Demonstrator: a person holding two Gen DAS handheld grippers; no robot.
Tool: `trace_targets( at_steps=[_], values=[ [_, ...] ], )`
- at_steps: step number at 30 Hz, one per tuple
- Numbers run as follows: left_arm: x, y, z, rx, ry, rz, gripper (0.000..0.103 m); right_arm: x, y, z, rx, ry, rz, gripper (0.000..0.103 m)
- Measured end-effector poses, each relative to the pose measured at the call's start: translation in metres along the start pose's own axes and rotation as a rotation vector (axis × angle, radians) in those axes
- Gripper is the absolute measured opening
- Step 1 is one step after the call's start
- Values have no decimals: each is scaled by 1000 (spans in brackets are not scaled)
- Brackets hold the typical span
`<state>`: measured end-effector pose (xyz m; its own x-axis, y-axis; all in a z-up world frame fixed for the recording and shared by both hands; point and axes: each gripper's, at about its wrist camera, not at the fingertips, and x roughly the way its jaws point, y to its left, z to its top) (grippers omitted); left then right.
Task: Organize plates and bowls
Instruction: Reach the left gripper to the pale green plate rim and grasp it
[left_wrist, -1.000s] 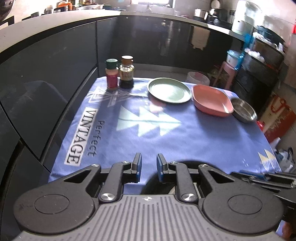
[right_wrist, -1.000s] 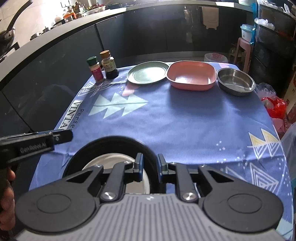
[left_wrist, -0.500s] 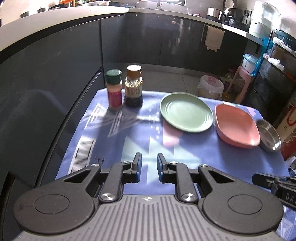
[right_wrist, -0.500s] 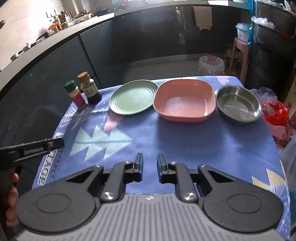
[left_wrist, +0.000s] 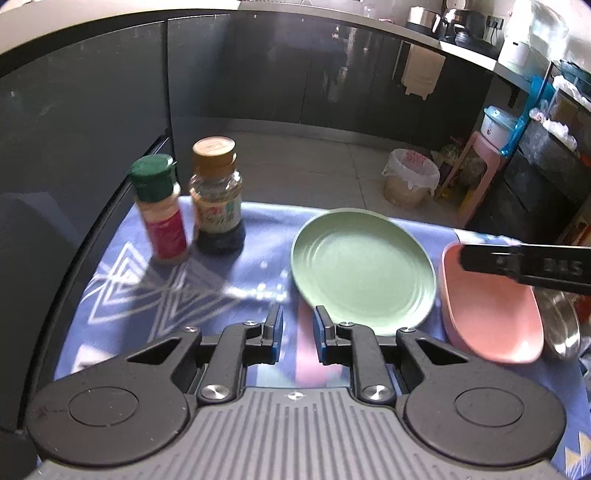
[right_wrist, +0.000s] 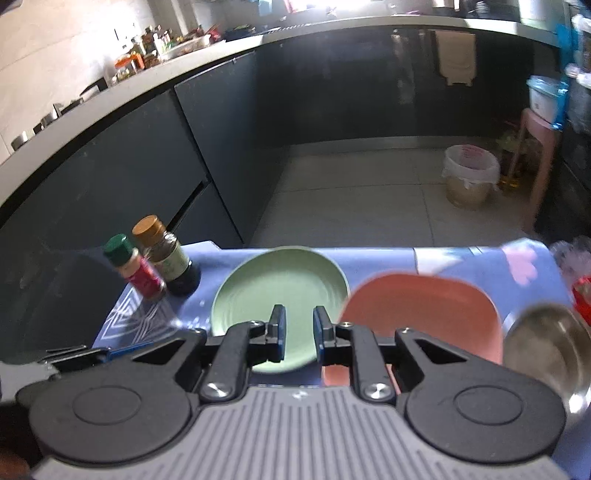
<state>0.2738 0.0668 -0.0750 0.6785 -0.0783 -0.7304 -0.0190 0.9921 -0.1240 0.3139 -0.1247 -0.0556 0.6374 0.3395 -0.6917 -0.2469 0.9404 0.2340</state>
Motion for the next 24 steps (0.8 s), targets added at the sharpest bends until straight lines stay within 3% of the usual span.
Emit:
trace_targets(
  at_steps=[11, 20, 24],
  values=[
    [48, 1, 15, -61, 66, -3, 21, 67, -21, 25, -56, 86, -34, 103],
    [64, -3, 12, -69, 101, -27, 21, 92, -37, 29, 0, 147, -35, 103],
    [67, -6, 12, -53, 86, -27, 21, 95, -40, 30, 41, 153, 11, 103]
  ],
)
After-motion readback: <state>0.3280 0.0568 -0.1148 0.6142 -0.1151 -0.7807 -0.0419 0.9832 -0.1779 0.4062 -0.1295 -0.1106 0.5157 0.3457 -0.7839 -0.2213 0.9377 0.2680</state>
